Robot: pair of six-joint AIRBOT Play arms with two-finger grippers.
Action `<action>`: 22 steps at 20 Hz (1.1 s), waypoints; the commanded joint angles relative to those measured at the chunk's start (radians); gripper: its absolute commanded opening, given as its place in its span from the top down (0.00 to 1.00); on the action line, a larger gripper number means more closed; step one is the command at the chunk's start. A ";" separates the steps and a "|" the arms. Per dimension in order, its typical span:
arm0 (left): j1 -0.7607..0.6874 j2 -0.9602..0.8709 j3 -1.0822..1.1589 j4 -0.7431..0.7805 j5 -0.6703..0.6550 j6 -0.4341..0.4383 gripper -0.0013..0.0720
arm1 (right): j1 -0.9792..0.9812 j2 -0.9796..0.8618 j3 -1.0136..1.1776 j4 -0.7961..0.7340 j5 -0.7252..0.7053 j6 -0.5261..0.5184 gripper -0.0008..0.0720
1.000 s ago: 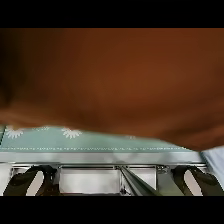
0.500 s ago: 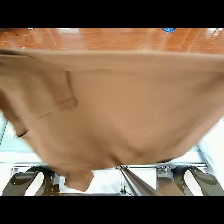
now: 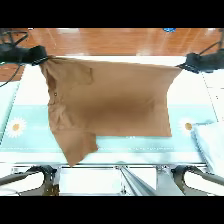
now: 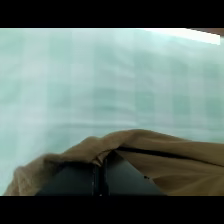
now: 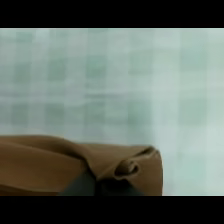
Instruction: Fold the shirts.
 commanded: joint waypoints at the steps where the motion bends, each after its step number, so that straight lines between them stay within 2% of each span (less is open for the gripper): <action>1: -0.004 -0.324 0.262 -0.008 -0.070 -0.027 0.95 | 0.009 -0.274 0.166 0.042 -0.060 -0.003 0.96; 3: -0.004 -0.446 0.388 -0.008 -0.188 -0.067 0.95 | 0.009 -0.357 0.239 0.074 -0.056 0.016 0.96; 5: -0.004 -0.511 0.448 -0.008 -0.279 -0.071 0.95 | 0.009 -0.398 0.273 0.074 -0.050 0.037 0.96; 8: -0.004 -0.526 0.451 -0.006 -0.328 -0.063 0.95 | 0.009 -0.408 0.273 0.063 -0.031 0.035 0.96; 12: 0.010 -0.517 0.451 -0.004 -0.472 0.040 0.95 | 0.001 -0.407 0.272 0.038 0.087 0.032 0.96; 14: 0.026 -0.516 0.430 -0.007 -0.559 0.052 0.95 | 0.003 -0.408 0.265 -0.020 0.185 0.031 0.96; 16: 0.026 -0.516 0.380 -0.007 -0.585 0.064 0.95 | 0.014 -0.408 0.229 -0.047 0.223 0.021 0.96; 21: 0.008 -0.517 0.286 -0.008 -0.573 0.064 0.95 | 0.021 -0.408 0.107 -0.040 0.176 0.014 0.96; 22: 0.008 -0.517 0.284 -0.008 -0.577 0.049 0.86 | 0.021 -0.408 0.097 -0.041 0.167 0.019 0.90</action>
